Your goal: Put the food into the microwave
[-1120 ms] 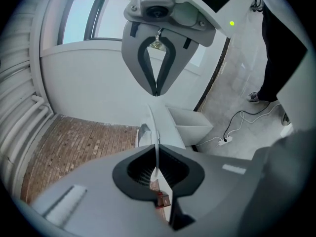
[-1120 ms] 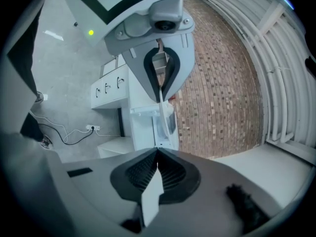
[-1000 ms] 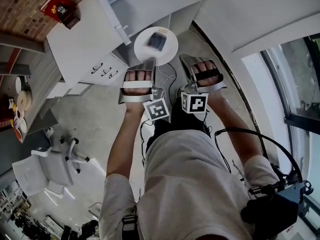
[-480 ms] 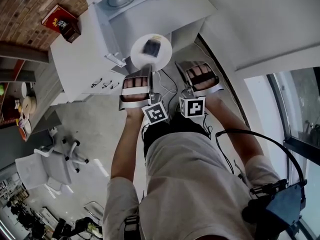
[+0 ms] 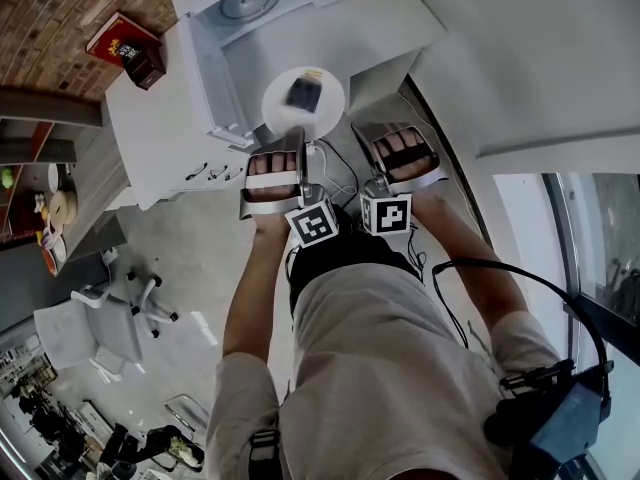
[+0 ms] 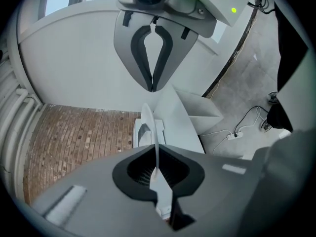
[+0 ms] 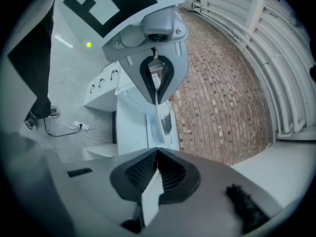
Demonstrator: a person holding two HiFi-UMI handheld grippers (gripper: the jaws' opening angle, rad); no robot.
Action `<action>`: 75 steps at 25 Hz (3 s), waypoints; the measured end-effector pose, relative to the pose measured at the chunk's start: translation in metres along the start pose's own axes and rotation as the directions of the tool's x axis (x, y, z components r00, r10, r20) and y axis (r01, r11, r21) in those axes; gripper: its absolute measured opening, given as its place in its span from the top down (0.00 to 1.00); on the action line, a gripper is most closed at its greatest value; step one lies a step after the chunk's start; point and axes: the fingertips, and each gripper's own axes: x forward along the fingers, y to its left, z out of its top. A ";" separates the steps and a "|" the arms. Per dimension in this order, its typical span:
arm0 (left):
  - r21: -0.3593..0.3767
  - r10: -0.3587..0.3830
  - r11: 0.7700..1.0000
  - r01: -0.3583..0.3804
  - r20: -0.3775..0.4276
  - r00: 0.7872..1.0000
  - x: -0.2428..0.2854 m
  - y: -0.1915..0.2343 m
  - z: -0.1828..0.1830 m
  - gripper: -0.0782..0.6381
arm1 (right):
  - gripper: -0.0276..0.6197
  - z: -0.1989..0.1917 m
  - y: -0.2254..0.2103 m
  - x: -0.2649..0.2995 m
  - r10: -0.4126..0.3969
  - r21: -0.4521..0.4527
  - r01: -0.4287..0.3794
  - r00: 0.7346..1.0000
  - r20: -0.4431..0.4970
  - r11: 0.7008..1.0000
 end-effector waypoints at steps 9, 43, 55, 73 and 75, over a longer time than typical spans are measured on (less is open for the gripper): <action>-0.029 0.010 1.000 -0.010 -0.005 1.000 0.047 0.019 -0.008 0.87 | 0.94 -0.007 -0.016 0.049 0.007 -0.017 -0.007 1.000 0.024 1.000; -0.115 -0.008 0.993 -0.016 -0.207 0.978 0.252 0.045 -0.055 0.86 | 0.94 -0.031 -0.040 0.248 0.034 -0.071 -0.014 0.957 0.289 0.997; -0.167 -0.054 0.986 0.000 -0.313 0.948 0.305 0.017 -0.082 0.86 | 0.94 -0.032 -0.027 0.310 0.070 -0.097 -0.036 0.925 0.373 0.995; -0.170 -0.073 0.985 0.017 -0.331 0.941 0.362 -0.002 -0.106 0.86 | 0.94 -0.023 -0.010 0.365 0.096 -0.078 -0.071 0.917 0.388 0.994; -0.182 -0.065 0.983 0.004 -0.331 0.941 0.372 -0.005 -0.109 0.86 | 0.94 -0.025 -0.006 0.372 0.097 -0.078 -0.072 0.917 0.386 0.994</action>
